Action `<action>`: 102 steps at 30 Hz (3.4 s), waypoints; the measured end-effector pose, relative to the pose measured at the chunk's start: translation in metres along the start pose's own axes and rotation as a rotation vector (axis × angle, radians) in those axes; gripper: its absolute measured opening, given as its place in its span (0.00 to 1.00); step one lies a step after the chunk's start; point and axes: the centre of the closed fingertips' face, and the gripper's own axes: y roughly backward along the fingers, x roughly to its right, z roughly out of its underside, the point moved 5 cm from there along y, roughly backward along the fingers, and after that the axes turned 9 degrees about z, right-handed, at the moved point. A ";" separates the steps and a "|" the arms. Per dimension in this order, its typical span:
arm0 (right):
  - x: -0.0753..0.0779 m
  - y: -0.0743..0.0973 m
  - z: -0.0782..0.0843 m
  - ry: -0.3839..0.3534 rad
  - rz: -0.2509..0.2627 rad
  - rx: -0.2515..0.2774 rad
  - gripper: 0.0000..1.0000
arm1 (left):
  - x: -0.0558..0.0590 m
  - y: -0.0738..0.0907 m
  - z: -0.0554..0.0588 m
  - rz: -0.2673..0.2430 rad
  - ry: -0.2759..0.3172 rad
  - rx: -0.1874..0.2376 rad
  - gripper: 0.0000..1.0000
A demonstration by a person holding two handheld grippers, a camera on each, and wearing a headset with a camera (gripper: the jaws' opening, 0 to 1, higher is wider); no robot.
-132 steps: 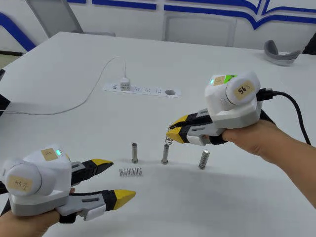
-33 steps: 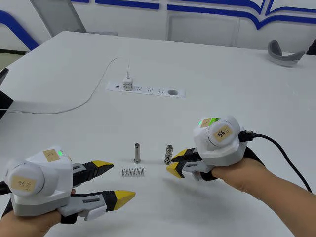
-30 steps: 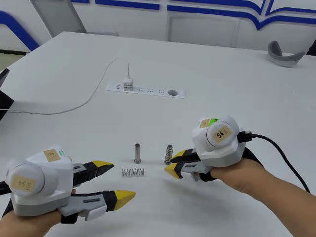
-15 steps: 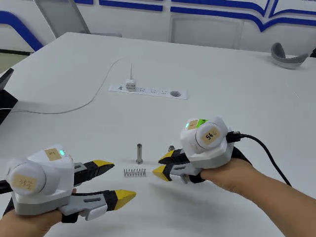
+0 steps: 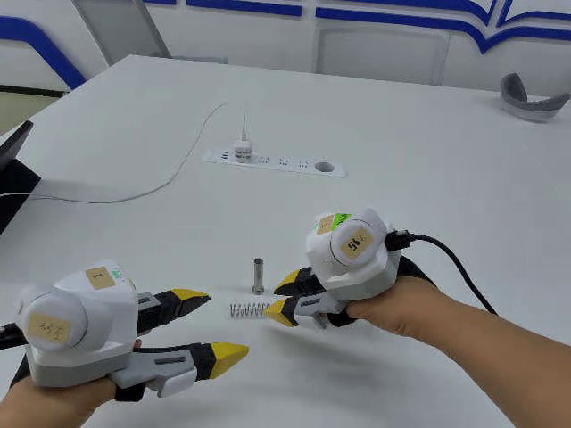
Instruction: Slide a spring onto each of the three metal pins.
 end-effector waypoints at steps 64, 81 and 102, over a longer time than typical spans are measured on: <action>-0.030 0.048 0.011 0.138 -0.177 -0.099 0.11 | 0.023 -0.023 -0.003 0.106 -0.087 -0.063 0.46; -0.047 0.063 0.005 0.214 -0.238 -0.119 0.11 | 0.041 -0.031 -0.005 0.177 -0.214 -0.090 0.26; -0.049 0.077 -0.021 0.217 -0.239 -0.068 0.12 | 0.042 -0.033 -0.006 0.187 -0.254 -0.090 0.12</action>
